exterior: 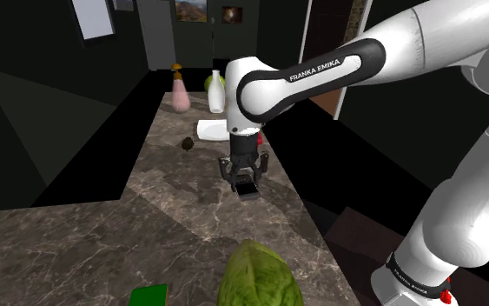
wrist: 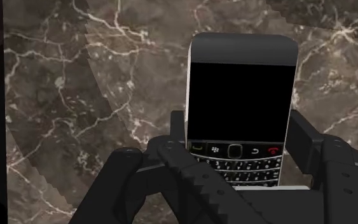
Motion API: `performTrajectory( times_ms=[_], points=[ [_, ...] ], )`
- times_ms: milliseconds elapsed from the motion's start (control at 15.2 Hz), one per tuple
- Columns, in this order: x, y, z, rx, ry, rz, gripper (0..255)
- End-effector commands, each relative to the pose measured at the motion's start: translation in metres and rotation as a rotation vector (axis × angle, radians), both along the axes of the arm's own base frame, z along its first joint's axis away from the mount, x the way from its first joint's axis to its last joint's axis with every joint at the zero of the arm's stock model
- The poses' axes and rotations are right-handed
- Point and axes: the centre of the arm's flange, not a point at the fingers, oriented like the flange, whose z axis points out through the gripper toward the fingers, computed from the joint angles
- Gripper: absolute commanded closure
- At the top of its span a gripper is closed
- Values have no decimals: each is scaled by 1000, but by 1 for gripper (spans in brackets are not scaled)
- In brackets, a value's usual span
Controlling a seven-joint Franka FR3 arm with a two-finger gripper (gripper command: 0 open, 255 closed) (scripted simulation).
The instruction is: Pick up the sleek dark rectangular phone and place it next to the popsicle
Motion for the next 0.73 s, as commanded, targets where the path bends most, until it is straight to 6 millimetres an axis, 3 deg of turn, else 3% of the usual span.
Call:
performTrajectory(
  times_ms=[0,660],
  points=[
    [11,-21,0,0,0,1,255],
    [80,-133,0,0,0,1,255]
  ],
)
